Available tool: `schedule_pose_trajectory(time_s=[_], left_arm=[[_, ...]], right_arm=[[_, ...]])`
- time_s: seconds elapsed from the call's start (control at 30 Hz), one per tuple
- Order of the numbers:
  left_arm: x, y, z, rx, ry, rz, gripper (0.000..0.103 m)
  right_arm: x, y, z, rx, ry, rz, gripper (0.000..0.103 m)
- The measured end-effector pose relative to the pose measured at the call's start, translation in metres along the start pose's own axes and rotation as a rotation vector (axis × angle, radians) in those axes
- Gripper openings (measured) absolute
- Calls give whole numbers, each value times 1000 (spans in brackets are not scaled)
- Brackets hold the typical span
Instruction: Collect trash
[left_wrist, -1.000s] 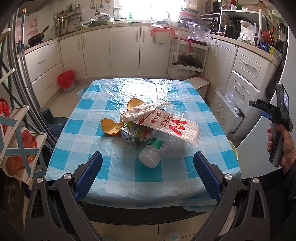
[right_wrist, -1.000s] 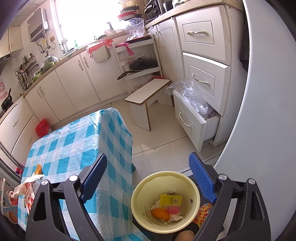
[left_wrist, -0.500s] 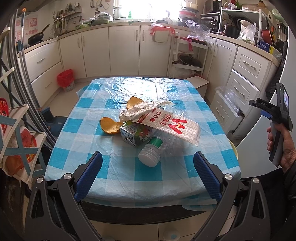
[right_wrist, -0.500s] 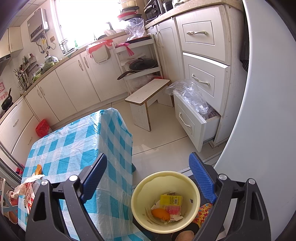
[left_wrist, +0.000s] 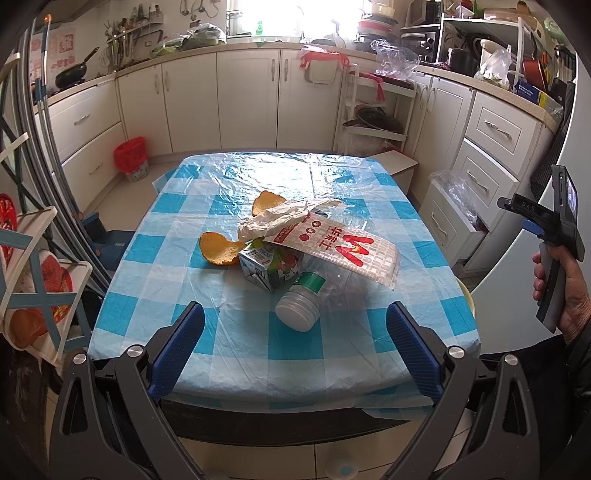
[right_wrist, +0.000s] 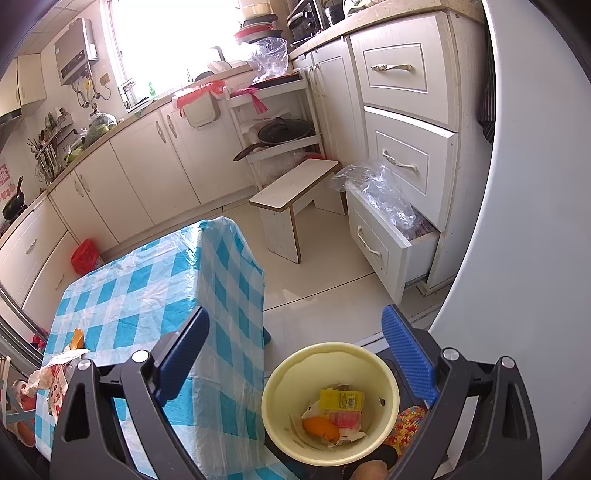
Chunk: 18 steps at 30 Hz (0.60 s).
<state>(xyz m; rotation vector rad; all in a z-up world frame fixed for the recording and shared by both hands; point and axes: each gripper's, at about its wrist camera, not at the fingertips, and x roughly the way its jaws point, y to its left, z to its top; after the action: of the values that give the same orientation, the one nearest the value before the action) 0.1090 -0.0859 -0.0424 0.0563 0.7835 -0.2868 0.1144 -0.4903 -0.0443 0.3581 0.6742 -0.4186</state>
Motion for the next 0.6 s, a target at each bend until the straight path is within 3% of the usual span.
schedule_pose_trajectory(time_s=[0.6], left_arm=[[0, 0, 0, -2, 2, -1, 95]], right_arm=[[0, 0, 0, 0, -1, 0, 91]])
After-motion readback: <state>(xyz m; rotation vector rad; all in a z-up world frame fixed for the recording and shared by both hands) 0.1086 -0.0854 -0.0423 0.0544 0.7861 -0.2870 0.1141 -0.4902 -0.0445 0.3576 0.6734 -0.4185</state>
